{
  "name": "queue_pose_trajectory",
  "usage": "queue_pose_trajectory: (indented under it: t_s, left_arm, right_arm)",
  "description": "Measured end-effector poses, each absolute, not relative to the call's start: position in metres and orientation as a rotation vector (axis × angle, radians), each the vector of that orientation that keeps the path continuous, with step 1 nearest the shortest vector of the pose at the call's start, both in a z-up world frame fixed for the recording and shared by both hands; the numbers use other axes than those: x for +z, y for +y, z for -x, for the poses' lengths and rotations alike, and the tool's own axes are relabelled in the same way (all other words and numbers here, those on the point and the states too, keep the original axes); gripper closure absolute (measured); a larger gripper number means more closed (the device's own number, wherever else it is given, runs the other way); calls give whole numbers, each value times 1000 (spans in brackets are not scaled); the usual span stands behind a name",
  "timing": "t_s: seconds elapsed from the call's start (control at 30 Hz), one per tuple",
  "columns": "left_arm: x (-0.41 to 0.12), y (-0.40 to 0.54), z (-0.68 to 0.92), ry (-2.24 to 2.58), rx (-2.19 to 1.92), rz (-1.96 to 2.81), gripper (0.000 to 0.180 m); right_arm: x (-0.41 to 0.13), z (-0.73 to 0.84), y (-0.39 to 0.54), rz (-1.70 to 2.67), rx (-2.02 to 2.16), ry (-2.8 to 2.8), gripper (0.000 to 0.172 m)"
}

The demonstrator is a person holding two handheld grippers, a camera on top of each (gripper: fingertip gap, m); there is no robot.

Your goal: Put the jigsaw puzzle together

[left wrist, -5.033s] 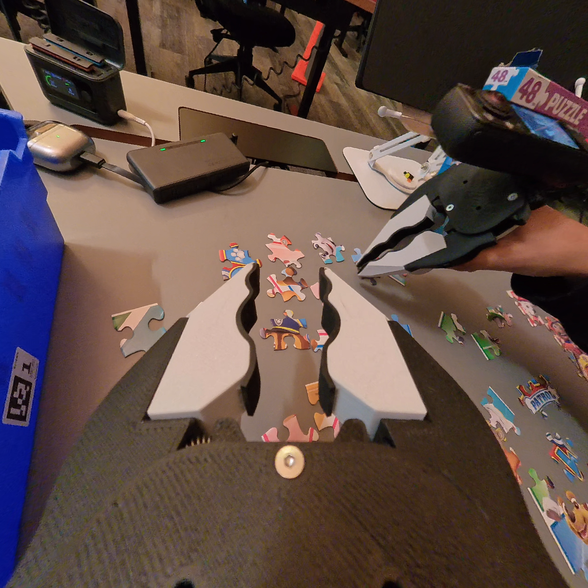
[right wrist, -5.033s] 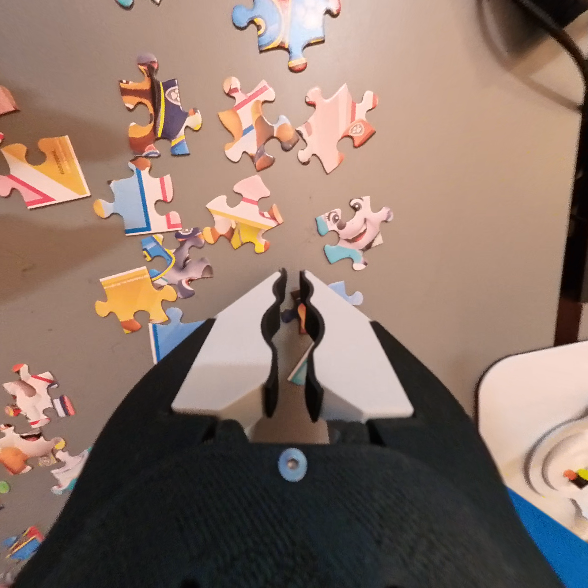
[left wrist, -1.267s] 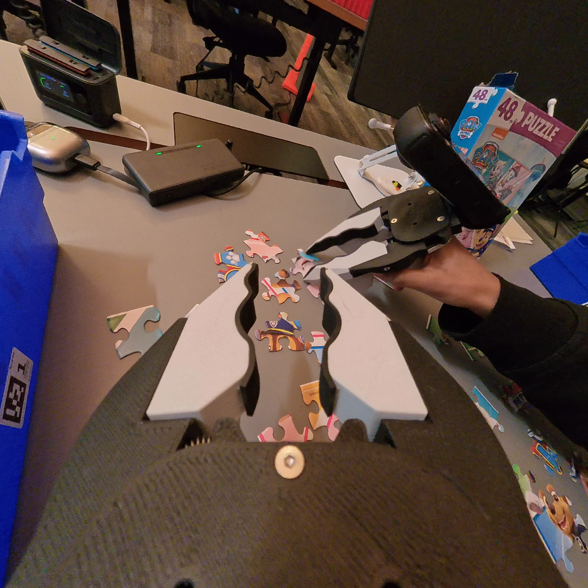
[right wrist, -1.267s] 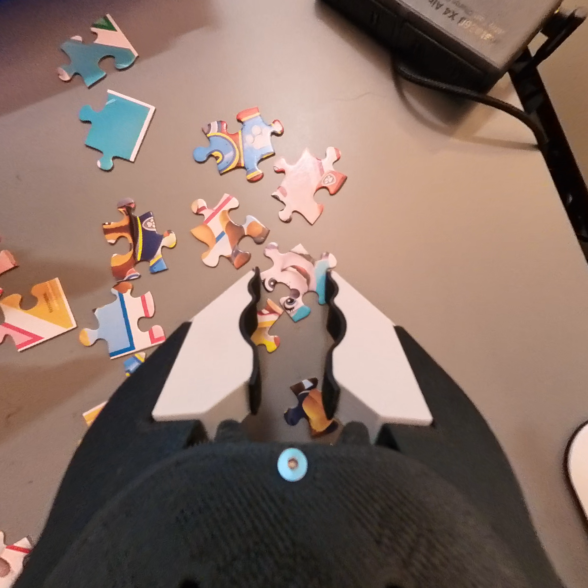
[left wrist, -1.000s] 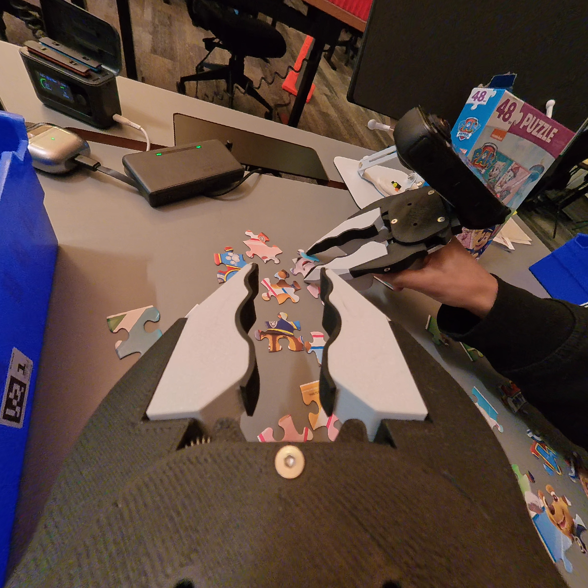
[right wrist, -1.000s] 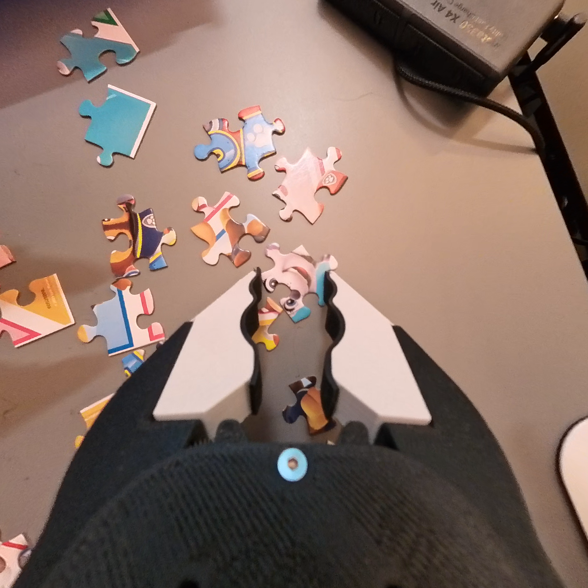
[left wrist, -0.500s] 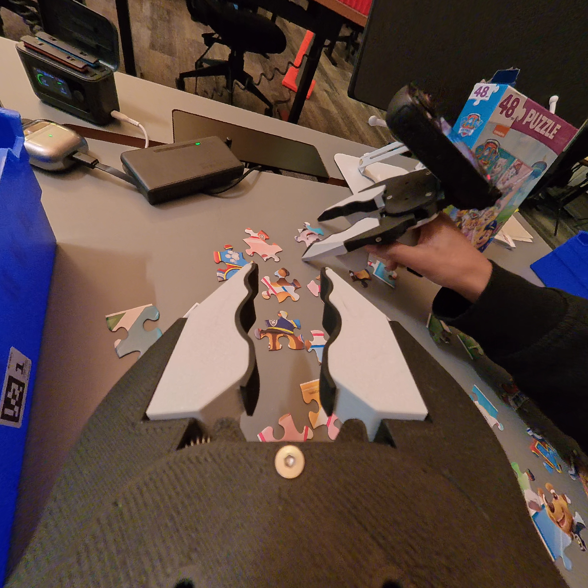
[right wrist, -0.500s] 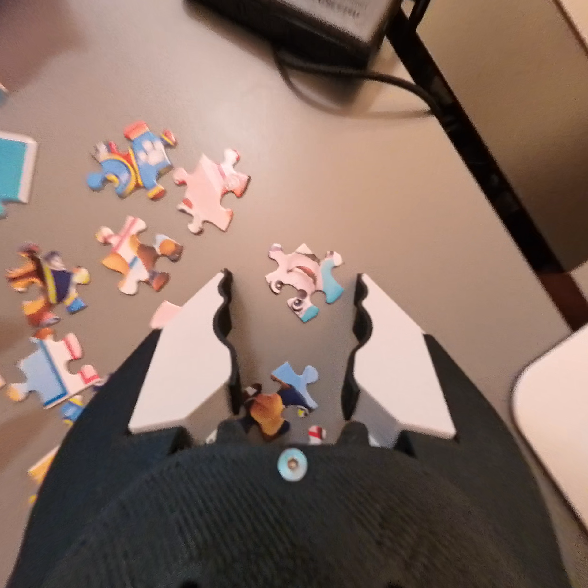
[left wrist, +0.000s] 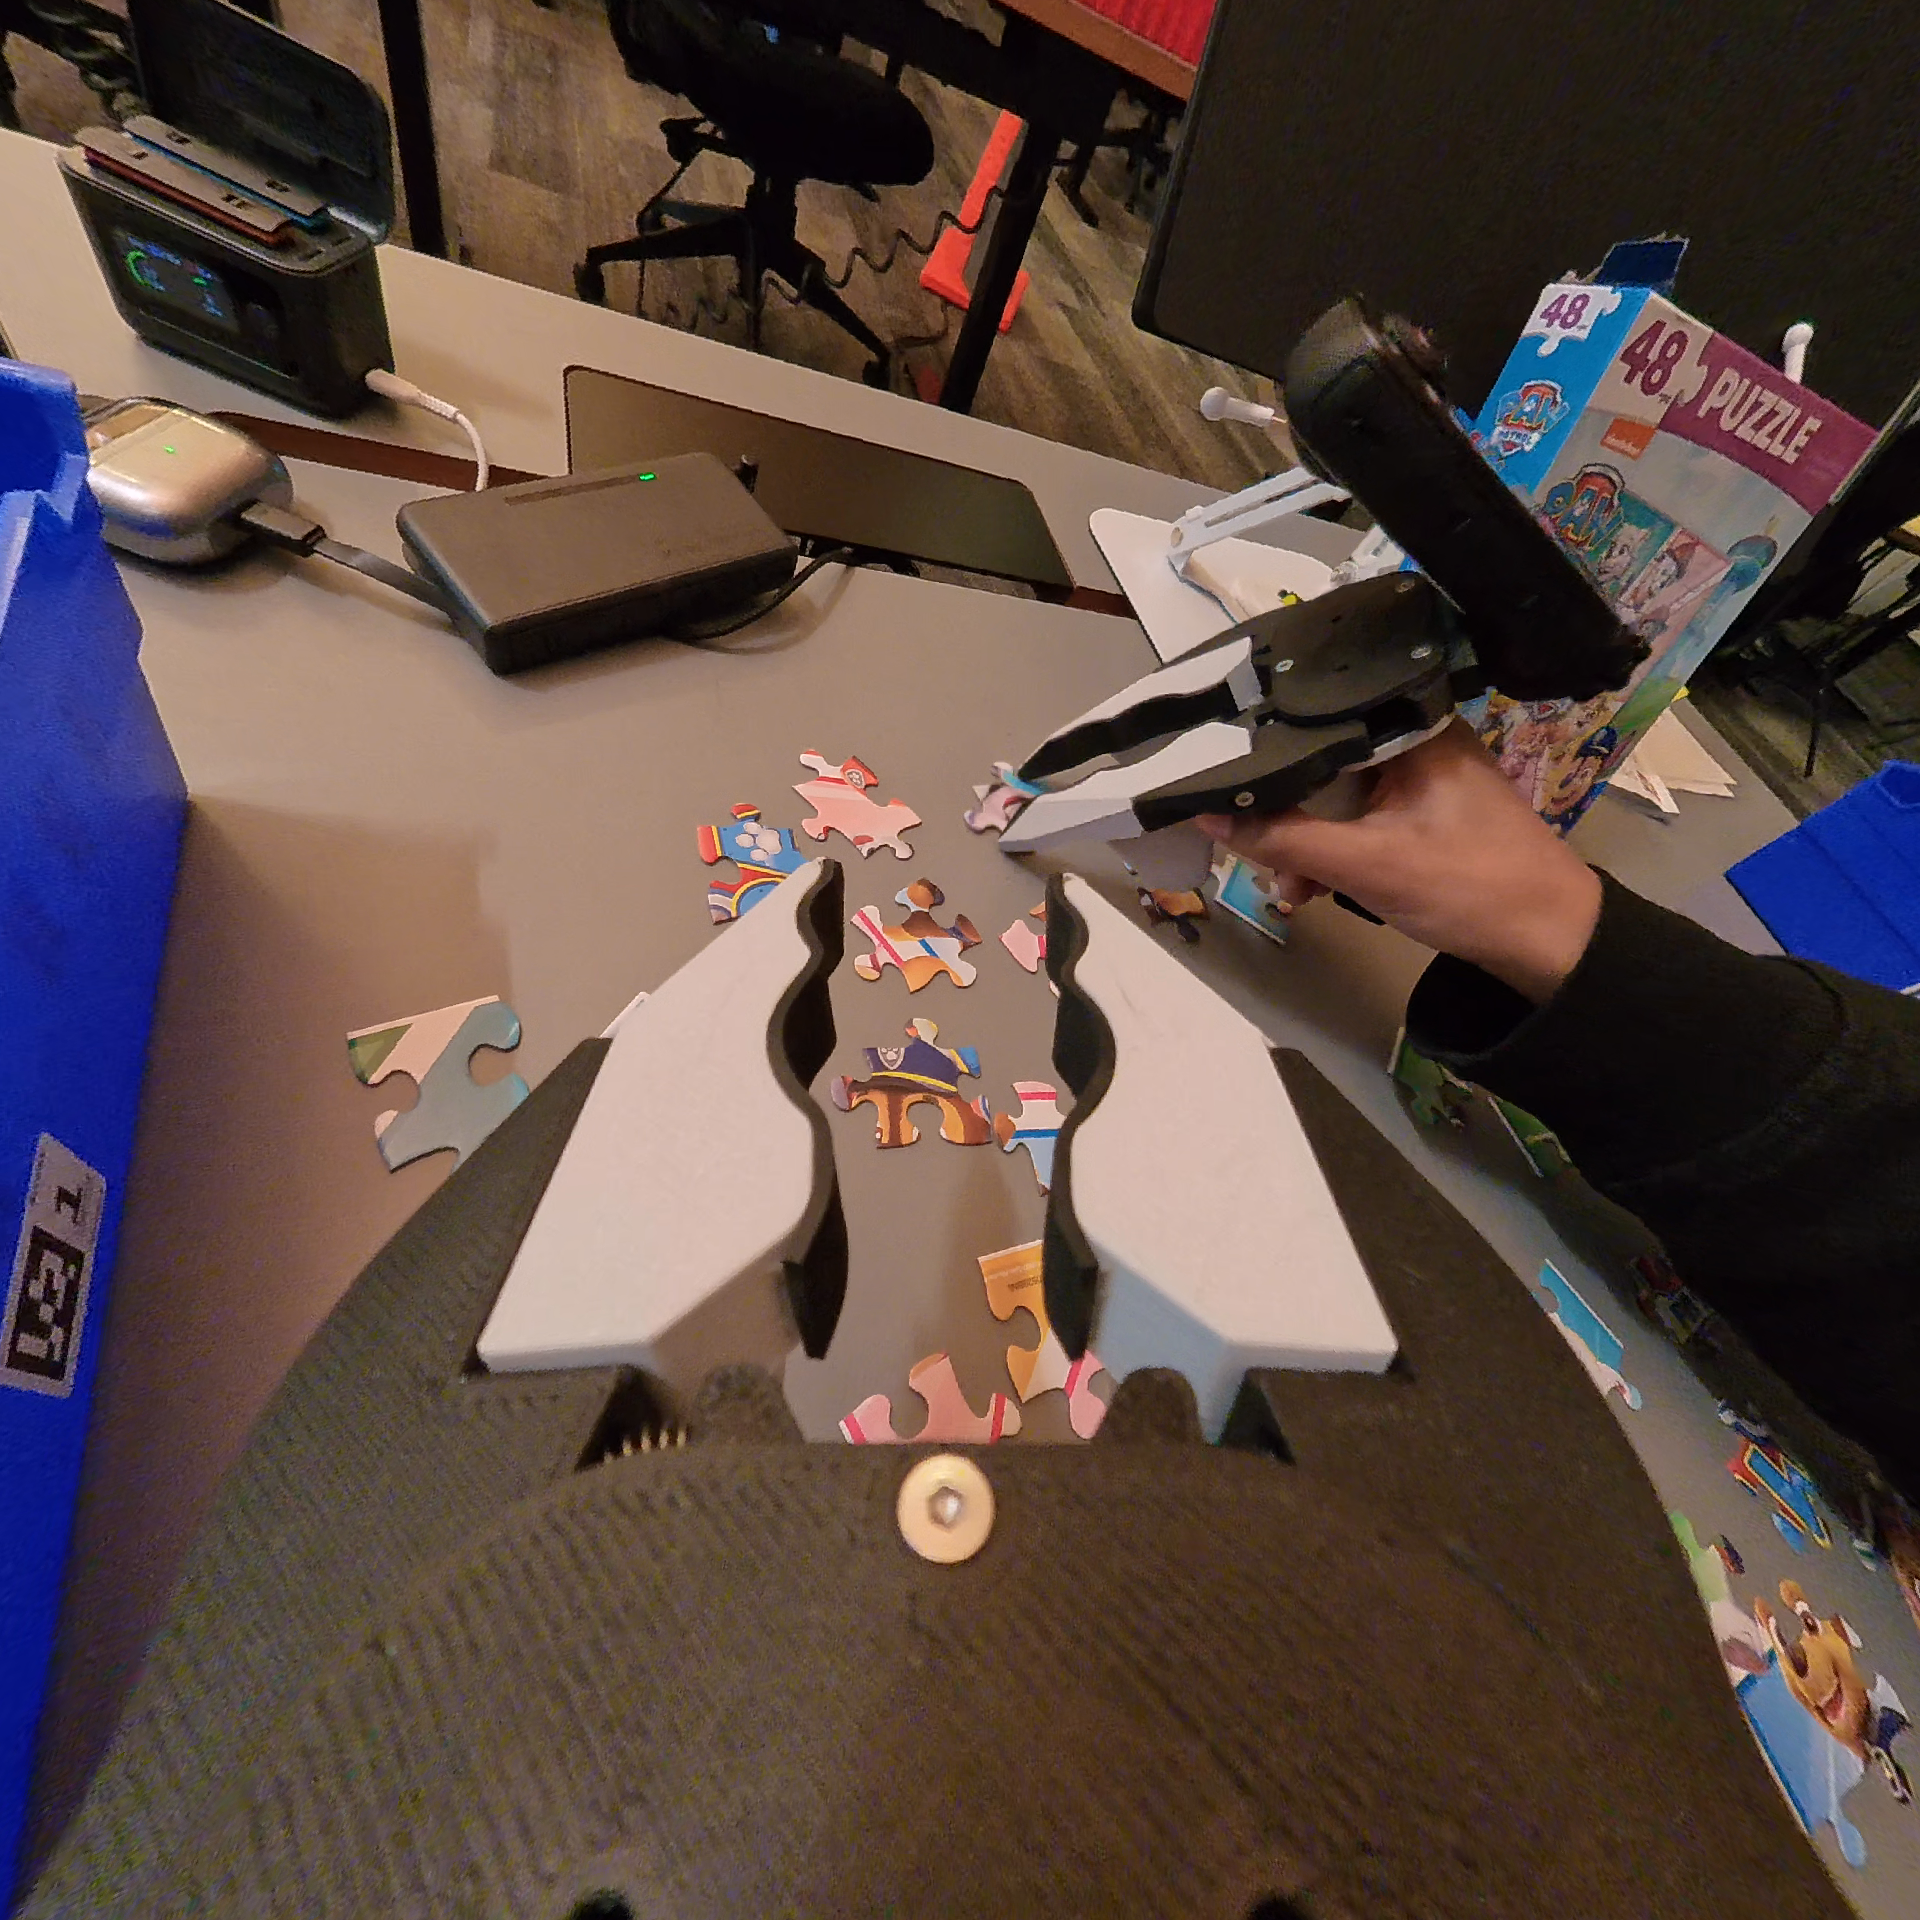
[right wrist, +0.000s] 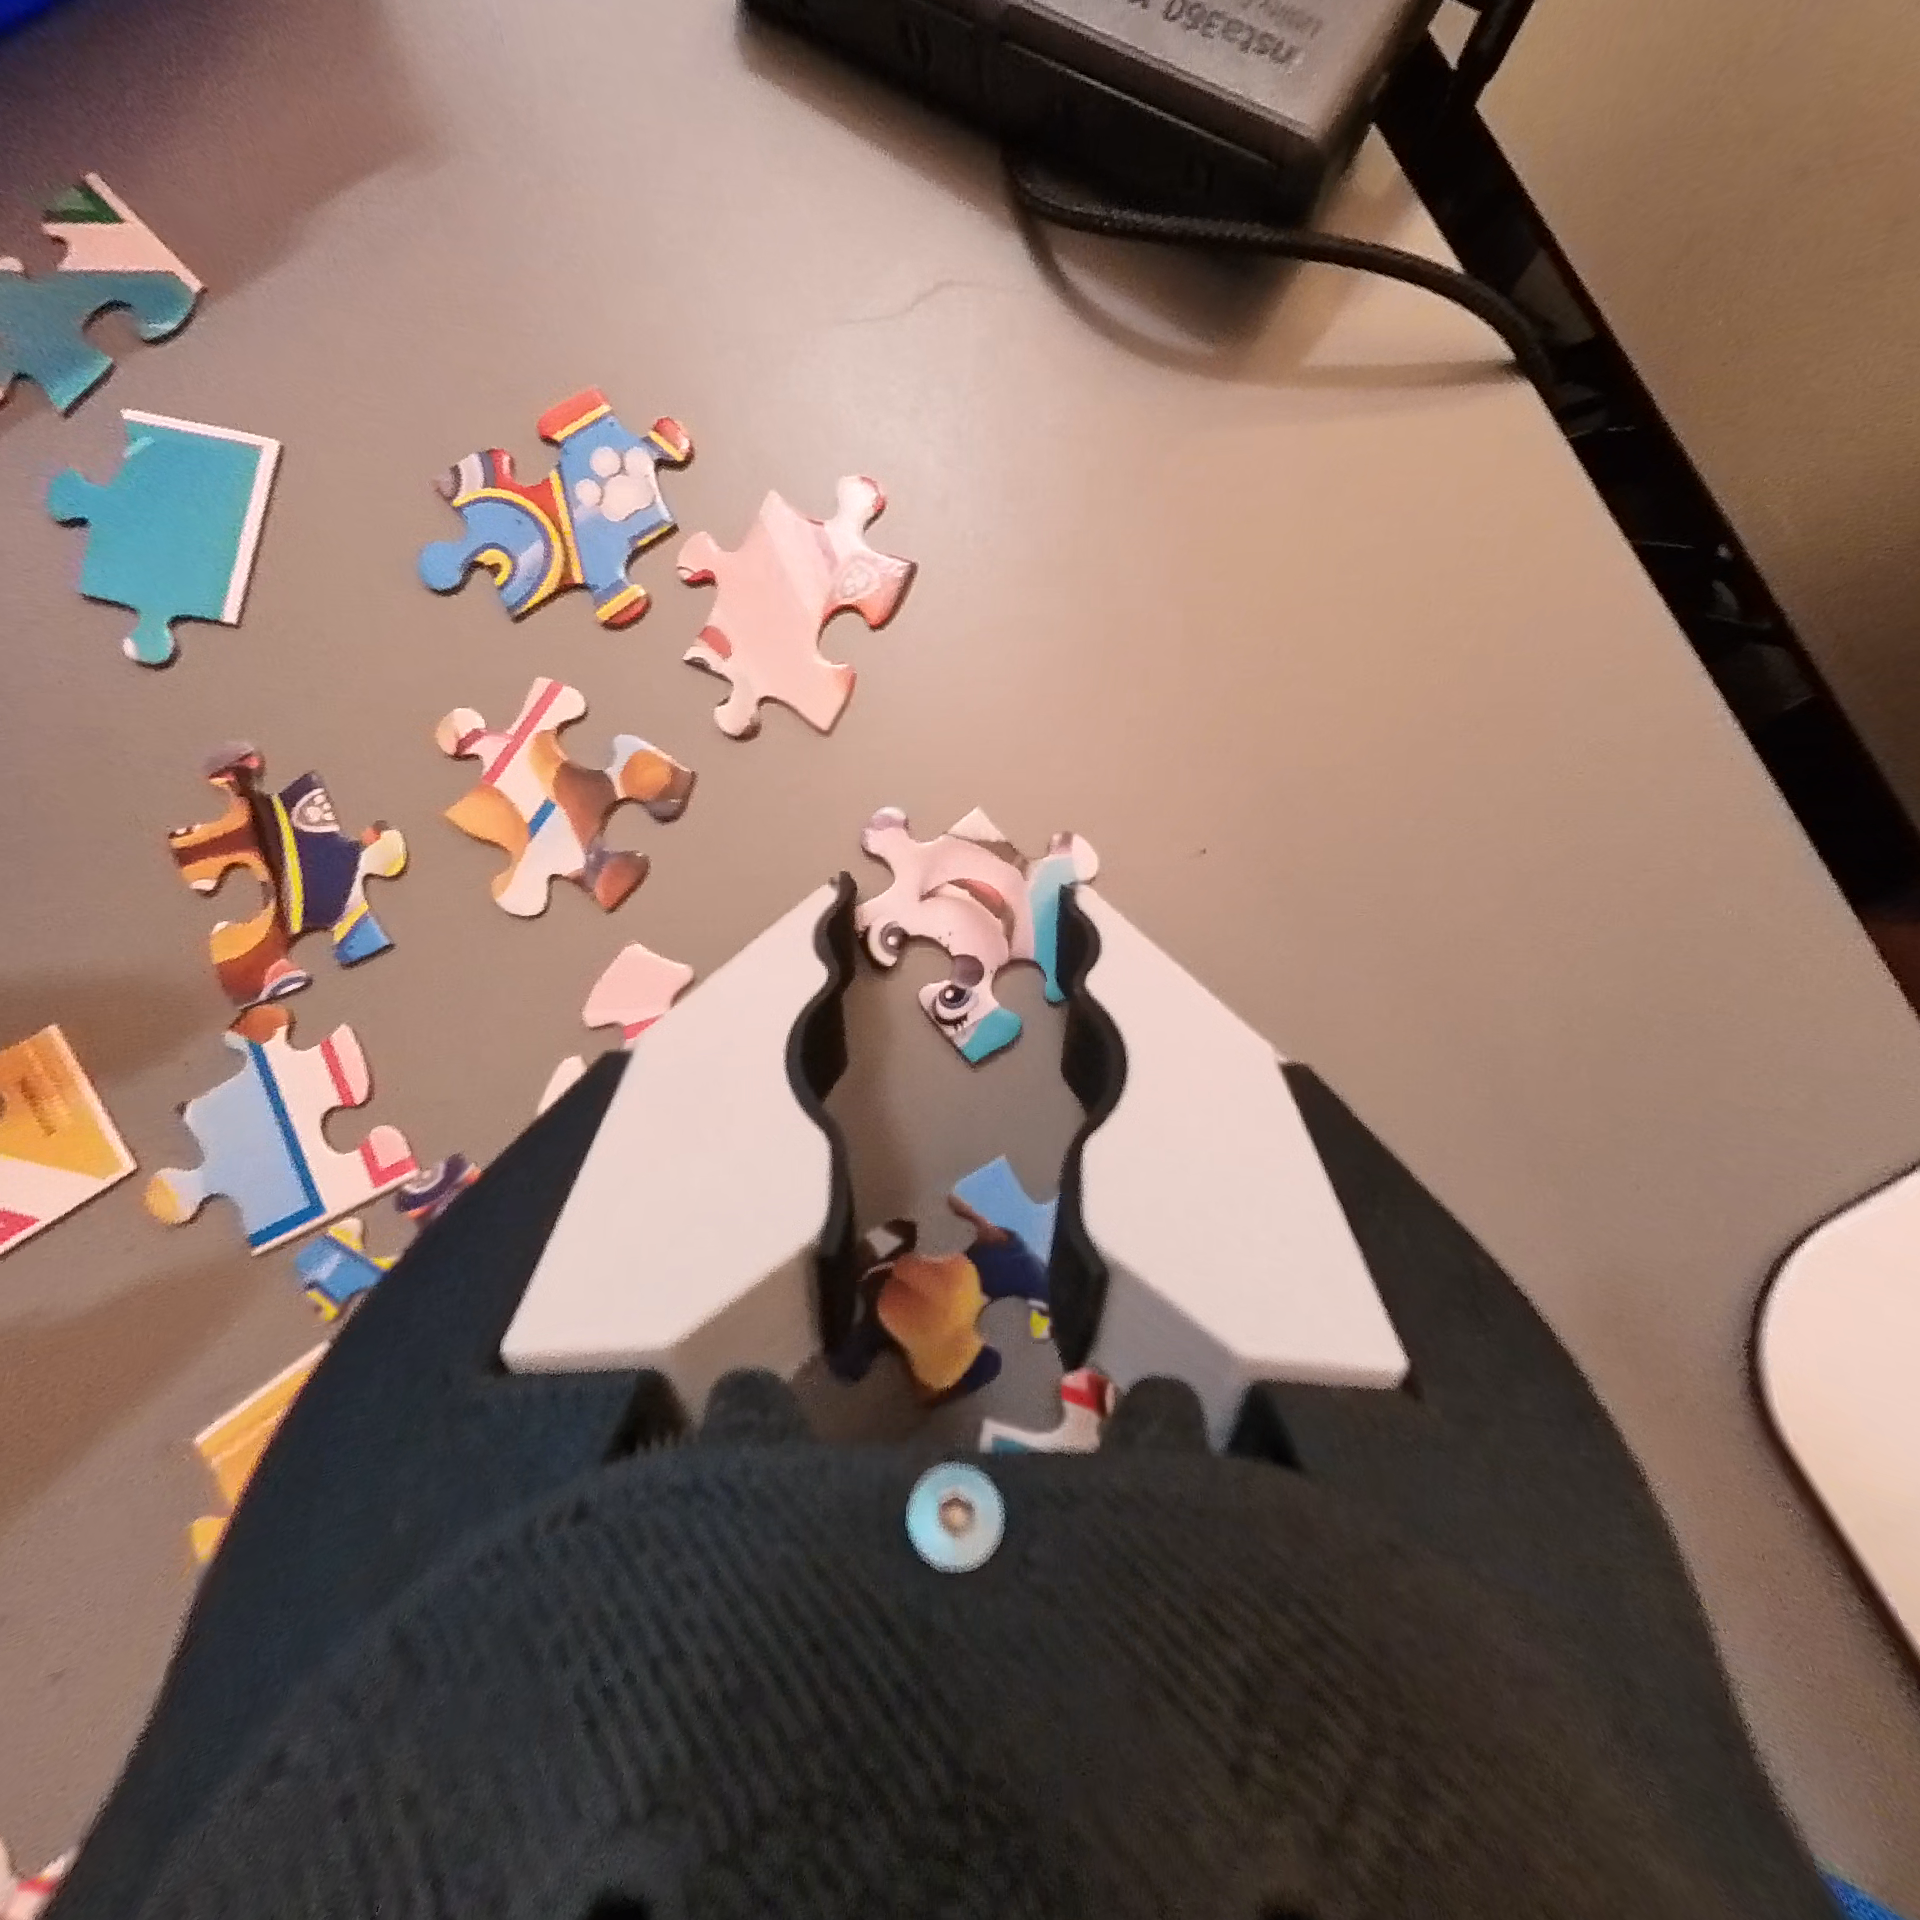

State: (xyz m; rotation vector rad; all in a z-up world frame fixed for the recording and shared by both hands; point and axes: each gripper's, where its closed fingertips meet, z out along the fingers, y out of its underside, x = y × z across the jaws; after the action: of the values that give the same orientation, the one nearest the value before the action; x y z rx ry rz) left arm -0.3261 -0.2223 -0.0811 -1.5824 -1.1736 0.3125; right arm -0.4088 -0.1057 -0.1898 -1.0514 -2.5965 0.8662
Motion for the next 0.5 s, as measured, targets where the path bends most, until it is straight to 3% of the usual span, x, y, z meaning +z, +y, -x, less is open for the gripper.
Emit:
queue_pose_trajectory:
  t_s: [0.03, 0.07, 0.13, 0.23, 0.4, 0.5]
  left_arm:
    - [-81, -222, 326, -1173, 312, 1582, 144]
    - [-81, -222, 326, -1172, 312, 1583, 144]
    - [-81, -221, 326, -1170, 313, 1585, 144]
    - [-81, -221, 326, -1170, 311, 1590, 144]
    - [-82, -221, 326, -1173, 309, 1591, 144]
    - [-82, -221, 326, -1173, 312, 1589, 144]
  right_arm:
    - [-186, 406, -109, 1028, 897, -2604, 160]
    - [-181, 404, -112, 1008, 930, -2603, 172]
    - [-177, 402, -109, 1020, 892, -2602, 151]
    - [-169, 405, -106, 993, 869, -2565, 144]
    - [-180, 430, -93, 1128, 828, -2468, 91]
    - [-195, 437, -88, 1208, 816, -2470, 87]
